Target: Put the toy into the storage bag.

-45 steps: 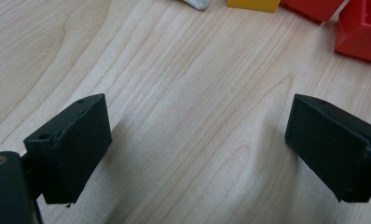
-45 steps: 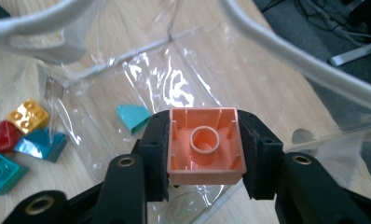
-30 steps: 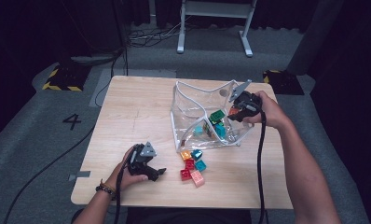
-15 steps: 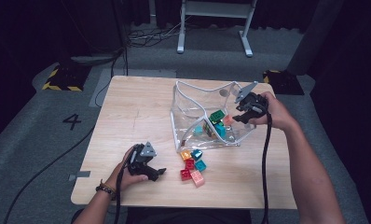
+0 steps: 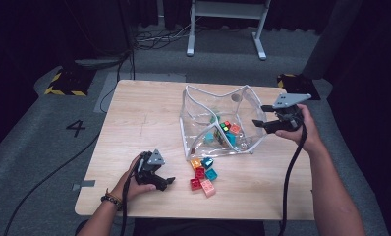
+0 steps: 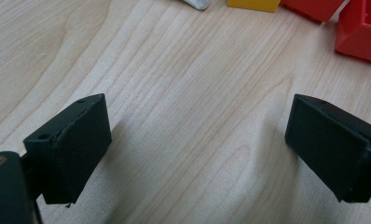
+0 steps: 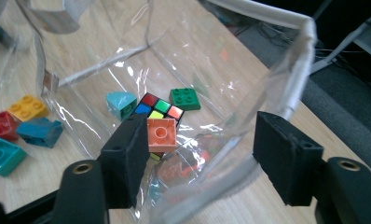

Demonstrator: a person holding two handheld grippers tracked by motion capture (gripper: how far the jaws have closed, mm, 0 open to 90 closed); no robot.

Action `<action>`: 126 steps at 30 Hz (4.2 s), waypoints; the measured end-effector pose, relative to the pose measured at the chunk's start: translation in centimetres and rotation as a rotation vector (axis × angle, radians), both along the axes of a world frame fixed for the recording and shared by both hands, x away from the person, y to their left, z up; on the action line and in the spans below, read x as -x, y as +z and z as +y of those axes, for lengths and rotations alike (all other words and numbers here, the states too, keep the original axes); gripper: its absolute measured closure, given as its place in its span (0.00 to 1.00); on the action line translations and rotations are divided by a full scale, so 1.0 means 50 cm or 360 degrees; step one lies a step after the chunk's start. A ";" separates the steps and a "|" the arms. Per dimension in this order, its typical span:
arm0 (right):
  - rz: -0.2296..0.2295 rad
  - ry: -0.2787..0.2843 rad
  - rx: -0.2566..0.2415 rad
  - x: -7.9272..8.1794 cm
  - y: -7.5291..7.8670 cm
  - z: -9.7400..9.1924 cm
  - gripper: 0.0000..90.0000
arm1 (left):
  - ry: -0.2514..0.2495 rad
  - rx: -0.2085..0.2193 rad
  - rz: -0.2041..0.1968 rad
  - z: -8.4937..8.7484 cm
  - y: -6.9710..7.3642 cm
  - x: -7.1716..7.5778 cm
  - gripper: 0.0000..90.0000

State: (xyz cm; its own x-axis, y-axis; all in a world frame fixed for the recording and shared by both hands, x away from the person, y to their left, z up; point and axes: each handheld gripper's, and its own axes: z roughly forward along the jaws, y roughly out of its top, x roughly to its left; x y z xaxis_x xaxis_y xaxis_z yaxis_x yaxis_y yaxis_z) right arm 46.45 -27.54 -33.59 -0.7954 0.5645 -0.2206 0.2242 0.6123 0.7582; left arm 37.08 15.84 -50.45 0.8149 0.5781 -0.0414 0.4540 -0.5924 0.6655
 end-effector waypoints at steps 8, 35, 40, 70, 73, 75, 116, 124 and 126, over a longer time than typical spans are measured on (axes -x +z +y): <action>-0.0100 -0.0146 -0.0169 0.048 -0.015 -0.061 0.28 | 0.0000 -0.0001 -0.0002 0.000 0.000 0.000 0.08; 0.0214 -0.0016 -0.0288 0.195 -0.241 -0.033 0.28 | -0.0003 -0.0009 -0.0010 0.001 0.001 0.000 0.08; 0.0254 0.0123 -0.0216 0.223 -0.267 0.017 0.33 | -0.0003 -0.0009 -0.0010 0.001 0.001 0.000 0.08; 0.0355 0.0363 -0.0108 0.280 -0.339 0.256 0.30 | -0.0002 -0.0005 -0.0003 0.000 0.000 0.000 0.08; 0.0353 0.0341 -0.0101 0.278 -0.339 0.268 0.30 | -0.0002 -0.0005 -0.0003 0.000 0.000 0.000 0.08; 0.0337 0.0311 -0.0121 0.274 -0.339 0.271 0.35 | -0.0002 -0.0005 -0.0004 0.000 0.000 0.000 0.08; 0.0217 0.0062 -0.0179 0.212 -0.270 0.017 0.66 | -0.0002 -0.0005 -0.0004 0.000 0.000 0.000 0.08; 0.0218 -0.0073 -0.0180 0.178 -0.277 -0.038 0.66 | -0.0001 -0.0005 -0.0004 0.000 0.000 0.000 0.08; 0.0217 -0.0087 -0.0178 0.173 -0.277 -0.046 0.66 | -0.0001 -0.0005 -0.0004 0.000 0.000 0.000 0.08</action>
State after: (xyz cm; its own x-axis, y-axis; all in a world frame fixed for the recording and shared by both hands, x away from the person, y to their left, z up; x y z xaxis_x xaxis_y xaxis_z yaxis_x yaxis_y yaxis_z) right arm 37.79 -29.86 -47.44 -0.7813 0.6225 -0.0459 0.3603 0.5097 0.7813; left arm 37.08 15.85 -50.44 0.8155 0.5775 -0.0378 0.4520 -0.5947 0.6649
